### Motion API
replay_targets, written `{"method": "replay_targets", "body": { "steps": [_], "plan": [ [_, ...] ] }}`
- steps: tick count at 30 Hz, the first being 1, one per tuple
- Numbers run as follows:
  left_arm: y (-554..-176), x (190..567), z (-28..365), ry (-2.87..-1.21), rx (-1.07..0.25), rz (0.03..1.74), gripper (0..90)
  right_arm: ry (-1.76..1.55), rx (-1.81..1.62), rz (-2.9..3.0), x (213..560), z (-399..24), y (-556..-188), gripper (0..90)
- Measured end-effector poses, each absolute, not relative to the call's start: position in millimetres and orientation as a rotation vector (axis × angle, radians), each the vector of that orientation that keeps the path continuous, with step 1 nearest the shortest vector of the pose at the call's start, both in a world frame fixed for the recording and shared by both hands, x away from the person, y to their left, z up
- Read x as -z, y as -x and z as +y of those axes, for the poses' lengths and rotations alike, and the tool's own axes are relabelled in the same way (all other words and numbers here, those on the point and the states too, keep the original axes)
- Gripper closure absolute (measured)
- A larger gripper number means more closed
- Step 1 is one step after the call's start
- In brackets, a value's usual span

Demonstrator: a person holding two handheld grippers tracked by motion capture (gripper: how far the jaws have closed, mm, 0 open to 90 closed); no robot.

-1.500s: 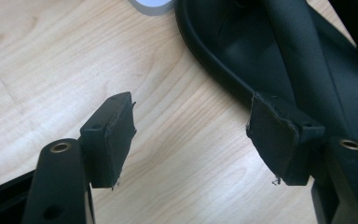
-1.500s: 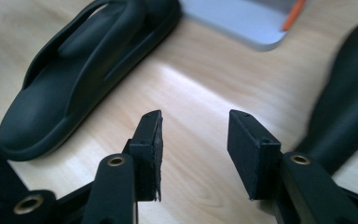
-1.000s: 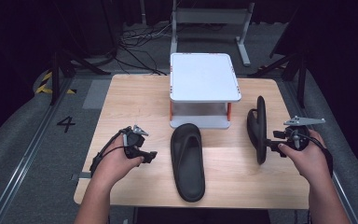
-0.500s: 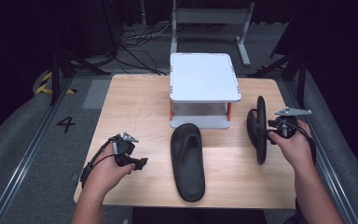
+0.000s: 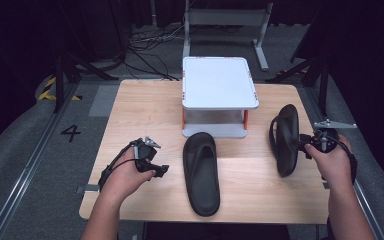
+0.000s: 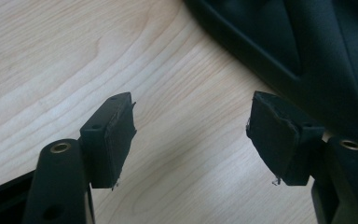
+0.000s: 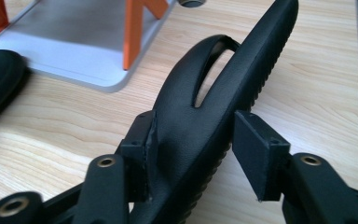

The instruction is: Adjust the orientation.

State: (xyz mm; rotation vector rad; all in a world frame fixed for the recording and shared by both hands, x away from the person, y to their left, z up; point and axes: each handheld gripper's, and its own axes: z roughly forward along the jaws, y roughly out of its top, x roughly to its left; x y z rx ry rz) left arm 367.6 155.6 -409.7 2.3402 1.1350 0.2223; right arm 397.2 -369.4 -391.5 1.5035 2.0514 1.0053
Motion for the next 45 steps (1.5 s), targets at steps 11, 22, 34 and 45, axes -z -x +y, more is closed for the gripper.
{"method": "replay_targets", "body": {
  "steps": [11,22,34,45],
  "plan": [
    [-381.6,411.7,136.9,-2.37,-0.19,1.072,32.1,-1.604,-0.947,2.066,408.0,-394.0,-387.7,54.0],
    [-383.9,412.3,133.7,-2.373,-0.184,1.066,32.0,-1.637,-0.905,1.982,417.4,-411.8,-387.8,45.1],
    [-373.0,414.7,152.0,-2.355,-0.199,1.136,31.7,-1.666,-0.719,1.974,444.3,-422.2,-413.3,66.8],
    [-373.1,412.8,150.8,-2.352,-0.206,1.135,31.8,-1.654,-0.676,1.945,433.3,-412.0,-406.7,82.4]
  ]
}}
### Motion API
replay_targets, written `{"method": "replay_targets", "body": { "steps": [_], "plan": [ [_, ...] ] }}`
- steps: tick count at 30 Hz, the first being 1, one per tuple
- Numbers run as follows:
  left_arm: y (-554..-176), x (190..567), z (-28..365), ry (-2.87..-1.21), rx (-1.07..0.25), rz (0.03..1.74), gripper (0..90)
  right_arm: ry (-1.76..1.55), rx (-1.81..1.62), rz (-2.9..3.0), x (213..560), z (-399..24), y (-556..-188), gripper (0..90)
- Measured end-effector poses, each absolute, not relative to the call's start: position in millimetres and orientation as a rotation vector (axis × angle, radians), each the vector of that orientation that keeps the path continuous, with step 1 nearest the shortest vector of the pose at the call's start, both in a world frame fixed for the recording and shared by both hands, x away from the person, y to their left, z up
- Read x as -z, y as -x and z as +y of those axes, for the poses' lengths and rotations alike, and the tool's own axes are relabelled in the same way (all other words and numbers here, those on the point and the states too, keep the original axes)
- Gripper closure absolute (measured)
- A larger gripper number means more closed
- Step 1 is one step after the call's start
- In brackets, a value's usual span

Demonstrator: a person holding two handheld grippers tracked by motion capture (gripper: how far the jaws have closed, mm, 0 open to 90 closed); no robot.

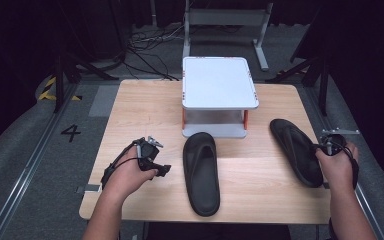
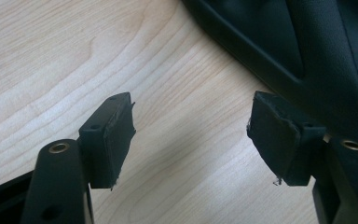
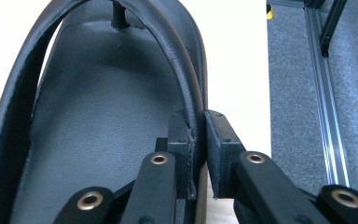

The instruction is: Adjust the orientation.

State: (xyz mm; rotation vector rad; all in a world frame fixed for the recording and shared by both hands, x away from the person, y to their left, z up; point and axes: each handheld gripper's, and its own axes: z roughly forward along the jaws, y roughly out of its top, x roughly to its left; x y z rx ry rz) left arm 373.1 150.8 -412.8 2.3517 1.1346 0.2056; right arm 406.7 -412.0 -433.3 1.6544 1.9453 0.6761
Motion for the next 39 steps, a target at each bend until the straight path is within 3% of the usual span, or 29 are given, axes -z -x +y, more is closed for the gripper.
{"method": "replay_targets", "body": {
  "steps": [14,27,31,35,39],
  "plan": [
    [-385.2,409.7,134.7,-2.371,-0.188,1.068,31.6,-1.421,-0.817,2.171,405.7,-341.5,-371.9,82.7],
    [-388.0,409.7,132.3,-2.382,-0.172,1.057,31.4,-1.33,-0.802,2.322,418.9,-290.1,-359.5,79.3],
    [-388.6,410.5,131.1,-2.379,-0.174,1.055,31.4,-1.378,-0.816,2.382,422.6,-281.9,-357.0,73.5],
    [-389.6,409.9,131.1,-2.383,-0.173,1.052,31.4,-1.398,-0.936,2.363,417.2,-285.3,-356.0,60.9],
    [-390.7,410.2,129.6,-2.38,-0.173,1.052,31.4,-1.418,-1.014,2.278,404.4,-306.8,-355.9,59.9]
  ]
}}
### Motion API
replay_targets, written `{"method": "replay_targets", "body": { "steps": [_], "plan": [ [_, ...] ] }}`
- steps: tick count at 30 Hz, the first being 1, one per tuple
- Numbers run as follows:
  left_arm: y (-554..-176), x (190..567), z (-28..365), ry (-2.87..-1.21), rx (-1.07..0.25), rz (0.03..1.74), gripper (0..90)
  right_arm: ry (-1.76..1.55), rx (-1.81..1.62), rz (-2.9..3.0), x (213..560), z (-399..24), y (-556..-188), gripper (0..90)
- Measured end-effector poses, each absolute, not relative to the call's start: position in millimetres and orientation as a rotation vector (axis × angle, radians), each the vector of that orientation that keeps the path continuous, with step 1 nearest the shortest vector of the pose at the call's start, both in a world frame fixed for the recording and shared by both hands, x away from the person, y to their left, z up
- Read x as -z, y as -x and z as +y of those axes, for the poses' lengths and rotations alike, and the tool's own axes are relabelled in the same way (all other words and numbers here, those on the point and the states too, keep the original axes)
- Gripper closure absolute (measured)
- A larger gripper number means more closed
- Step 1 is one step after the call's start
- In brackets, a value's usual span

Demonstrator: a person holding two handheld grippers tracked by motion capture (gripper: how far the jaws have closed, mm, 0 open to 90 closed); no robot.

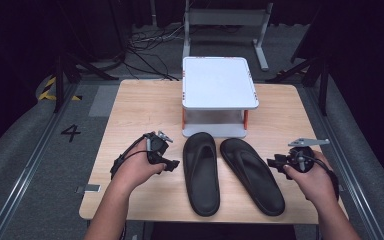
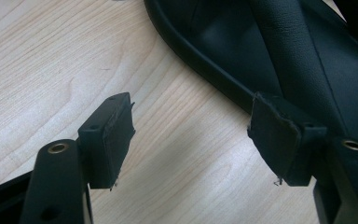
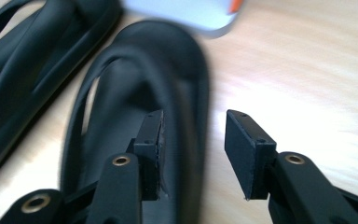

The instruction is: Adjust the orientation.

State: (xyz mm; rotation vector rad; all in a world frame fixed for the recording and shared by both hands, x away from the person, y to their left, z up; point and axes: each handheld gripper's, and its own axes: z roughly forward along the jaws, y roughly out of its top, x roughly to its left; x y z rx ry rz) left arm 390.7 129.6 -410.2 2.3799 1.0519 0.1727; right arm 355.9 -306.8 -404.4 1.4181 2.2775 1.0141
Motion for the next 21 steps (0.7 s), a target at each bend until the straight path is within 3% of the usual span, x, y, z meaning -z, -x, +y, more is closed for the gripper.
{"method": "replay_targets", "body": {
  "steps": [8,13,14,21],
  "plan": [
    [-394.1,412.1,125.7,-2.397,-0.168,1.05,31.0,-1.51,-0.758,2.317,423.0,-327.8,-362.3,62.3],
    [-396.5,417.0,122.8,-2.414,-0.159,1.052,31.0,-1.56,-0.619,2.473,444.8,-315.4,-363.3,62.8],
    [-396.5,417.8,122.4,-2.418,-0.158,1.052,31.0,-1.568,-0.625,2.485,445.1,-311.6,-362.3,66.6],
    [-396.7,423.1,118.4,-2.442,-0.137,1.043,31.0,-1.632,-0.621,2.595,444.5,-295.0,-354.5,63.3]
  ]
}}
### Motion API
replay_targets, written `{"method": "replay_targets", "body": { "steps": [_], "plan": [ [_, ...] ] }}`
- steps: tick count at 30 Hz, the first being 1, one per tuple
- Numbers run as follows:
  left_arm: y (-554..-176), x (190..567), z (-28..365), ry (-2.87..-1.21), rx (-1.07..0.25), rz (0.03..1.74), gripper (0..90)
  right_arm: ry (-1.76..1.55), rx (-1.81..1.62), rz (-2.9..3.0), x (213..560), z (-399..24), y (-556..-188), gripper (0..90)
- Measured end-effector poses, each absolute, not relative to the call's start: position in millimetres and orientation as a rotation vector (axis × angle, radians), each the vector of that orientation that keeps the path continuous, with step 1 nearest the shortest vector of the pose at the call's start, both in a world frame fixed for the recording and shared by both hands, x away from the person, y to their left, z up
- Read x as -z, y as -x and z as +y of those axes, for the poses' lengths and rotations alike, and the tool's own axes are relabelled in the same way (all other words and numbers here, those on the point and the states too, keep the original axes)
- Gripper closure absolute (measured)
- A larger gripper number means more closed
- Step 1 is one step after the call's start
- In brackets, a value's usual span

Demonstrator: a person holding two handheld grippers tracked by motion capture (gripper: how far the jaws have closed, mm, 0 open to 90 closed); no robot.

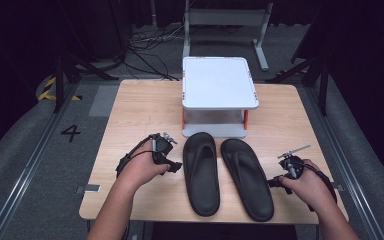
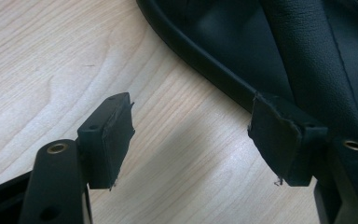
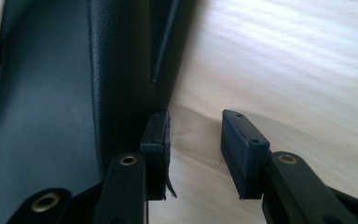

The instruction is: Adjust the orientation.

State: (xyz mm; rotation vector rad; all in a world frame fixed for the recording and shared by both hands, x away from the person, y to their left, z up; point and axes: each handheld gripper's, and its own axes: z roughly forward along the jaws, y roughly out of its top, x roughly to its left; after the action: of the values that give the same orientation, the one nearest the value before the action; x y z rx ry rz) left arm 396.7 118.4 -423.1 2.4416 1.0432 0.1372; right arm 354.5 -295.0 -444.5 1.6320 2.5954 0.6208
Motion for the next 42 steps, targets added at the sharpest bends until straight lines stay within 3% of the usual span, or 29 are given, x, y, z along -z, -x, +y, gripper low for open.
{"method": "replay_targets", "body": {
  "steps": [11,14,20,29,38,42],
  "plan": [
    [-397.6,430.8,111.6,-2.463,-0.113,1.029,31.1,-1.617,-0.726,2.662,448.3,-261.7,-345.7,56.7],
    [-397.4,428.5,111.7,-2.465,-0.128,1.014,31.1,-1.592,-0.747,2.637,446.1,-262.4,-345.9,50.7],
    [-396.0,426.2,111.6,-2.46,-0.129,1.018,31.1,-1.527,-0.721,2.744,433.2,-263.8,-339.8,57.3],
    [-394.1,426.8,110.6,-2.465,-0.125,1.014,31.0,-1.251,-0.528,2.991,439.9,-239.9,-326.3,63.5],
    [-393.9,429.4,107.5,-2.485,-0.121,1.004,31.2,-1.255,-0.592,2.877,440.9,-231.3,-329.3,64.6],
    [-394.4,430.5,108.4,-2.477,-0.12,1.015,31.3,-1.296,-0.607,2.855,439.8,-231.8,-328.3,60.5]
  ]
}}
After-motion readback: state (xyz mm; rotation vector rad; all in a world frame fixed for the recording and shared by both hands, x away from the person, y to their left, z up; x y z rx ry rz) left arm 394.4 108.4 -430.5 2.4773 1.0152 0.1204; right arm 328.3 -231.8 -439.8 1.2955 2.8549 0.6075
